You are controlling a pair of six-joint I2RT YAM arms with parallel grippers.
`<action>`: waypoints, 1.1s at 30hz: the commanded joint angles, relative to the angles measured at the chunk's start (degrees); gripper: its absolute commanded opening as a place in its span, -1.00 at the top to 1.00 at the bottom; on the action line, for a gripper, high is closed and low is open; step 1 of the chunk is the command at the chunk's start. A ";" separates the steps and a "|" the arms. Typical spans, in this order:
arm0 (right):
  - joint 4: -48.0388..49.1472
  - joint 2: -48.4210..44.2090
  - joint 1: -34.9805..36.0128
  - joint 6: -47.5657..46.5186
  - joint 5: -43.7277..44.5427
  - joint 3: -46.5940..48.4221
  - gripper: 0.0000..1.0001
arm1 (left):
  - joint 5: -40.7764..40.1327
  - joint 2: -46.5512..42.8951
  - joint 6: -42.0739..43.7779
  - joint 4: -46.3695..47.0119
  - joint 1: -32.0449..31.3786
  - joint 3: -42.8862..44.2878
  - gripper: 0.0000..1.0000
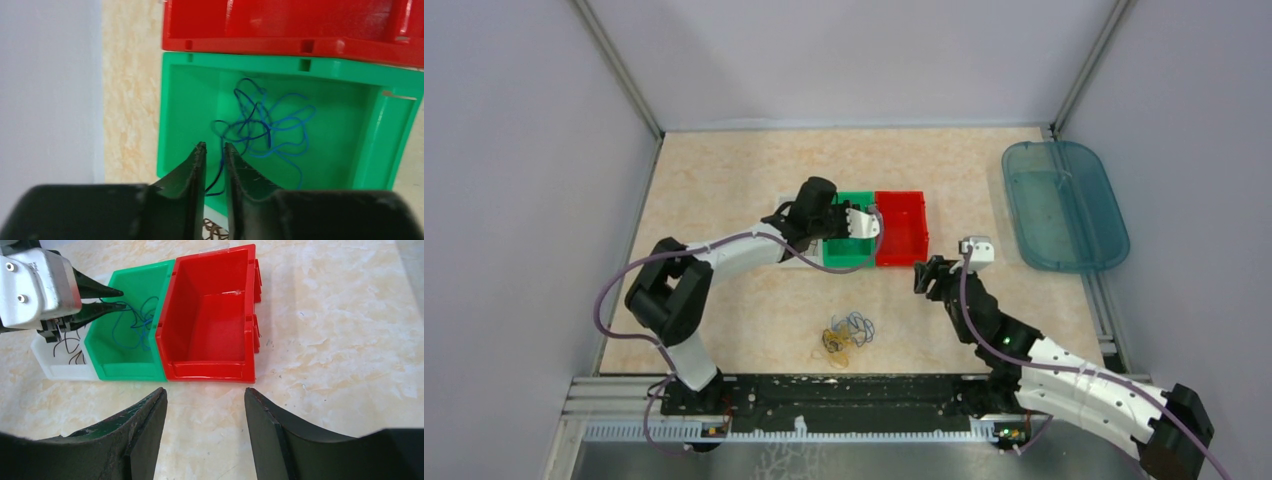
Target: Untangle the cables
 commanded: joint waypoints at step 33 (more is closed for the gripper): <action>13.74 22.89 4.69 3.18 -47.62 2.67 0.01 | 33.34 -33.25 -14.93 -22.79 4.52 -2.85 -1.00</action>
